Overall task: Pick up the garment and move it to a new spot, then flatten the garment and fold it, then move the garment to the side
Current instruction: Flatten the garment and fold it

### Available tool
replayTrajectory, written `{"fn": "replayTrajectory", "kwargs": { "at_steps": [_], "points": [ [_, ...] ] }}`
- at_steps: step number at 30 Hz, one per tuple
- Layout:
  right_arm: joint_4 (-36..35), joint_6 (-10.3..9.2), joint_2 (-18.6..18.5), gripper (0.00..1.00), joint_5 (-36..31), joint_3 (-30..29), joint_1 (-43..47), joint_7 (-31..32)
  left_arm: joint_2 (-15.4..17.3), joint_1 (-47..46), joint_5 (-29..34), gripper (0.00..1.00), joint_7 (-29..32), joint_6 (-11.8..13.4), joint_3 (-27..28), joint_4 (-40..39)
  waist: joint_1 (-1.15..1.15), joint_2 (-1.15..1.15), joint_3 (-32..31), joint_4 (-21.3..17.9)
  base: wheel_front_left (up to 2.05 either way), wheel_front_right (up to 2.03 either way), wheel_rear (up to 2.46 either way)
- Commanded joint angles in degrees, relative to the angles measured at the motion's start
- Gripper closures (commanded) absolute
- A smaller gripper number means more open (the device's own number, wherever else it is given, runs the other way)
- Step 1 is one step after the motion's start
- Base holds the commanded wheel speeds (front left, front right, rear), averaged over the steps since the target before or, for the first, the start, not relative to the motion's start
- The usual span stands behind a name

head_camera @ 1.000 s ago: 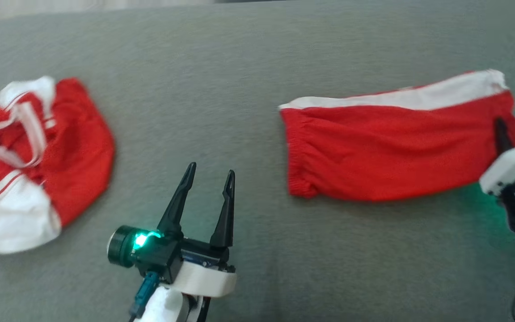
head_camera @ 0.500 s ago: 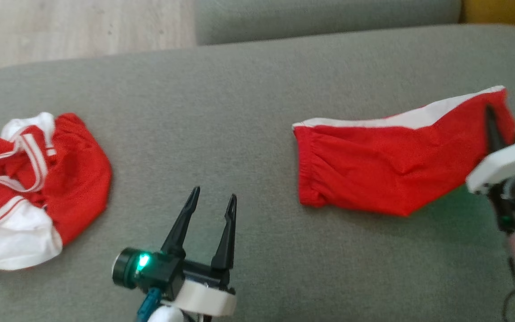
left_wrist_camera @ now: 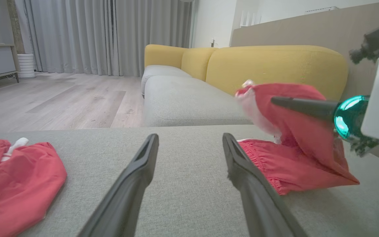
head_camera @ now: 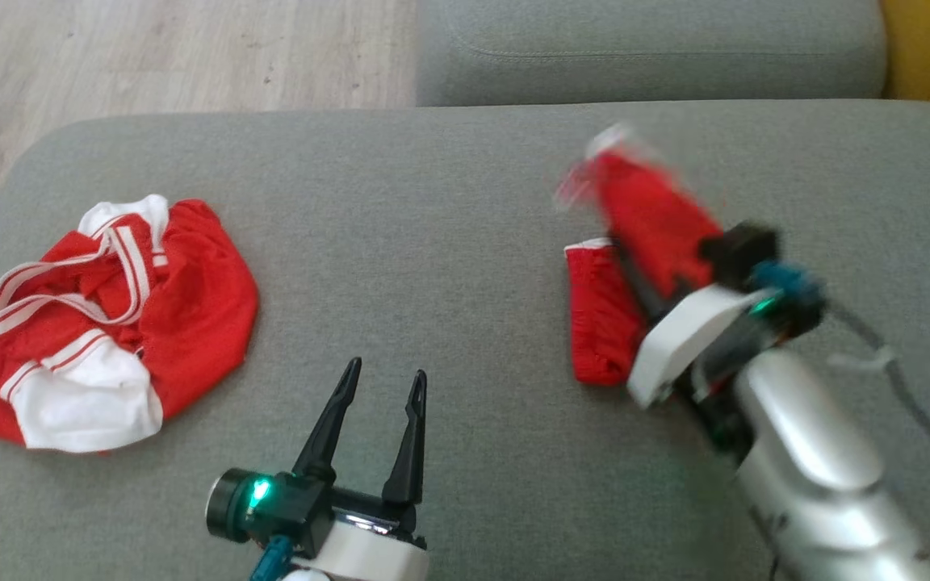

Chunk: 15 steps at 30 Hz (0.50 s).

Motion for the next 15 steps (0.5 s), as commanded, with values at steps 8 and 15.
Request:
{"fn": "replayTrajectory", "kwargs": {
  "at_steps": [8,15],
  "points": [
    [-1.5,-0.05,1.2,0.00,1.4,2.9,3.7,-7.1,-0.2,-1.0,-1.5,0.00,-0.3,1.4,1.3,-2.1,0.00,0.00,-0.3,0.9,0.00,0.00,0.00],
    [-6.8,-0.05,-2.3,0.00,-3.7,-6.7,11.2,-16.5,-0.2,1.4,-0.5,0.00,-0.3,2.7,4.2,-2.6,0.00,0.00,-3.1,-0.9,0.00,0.00,0.00]
  ]
}}
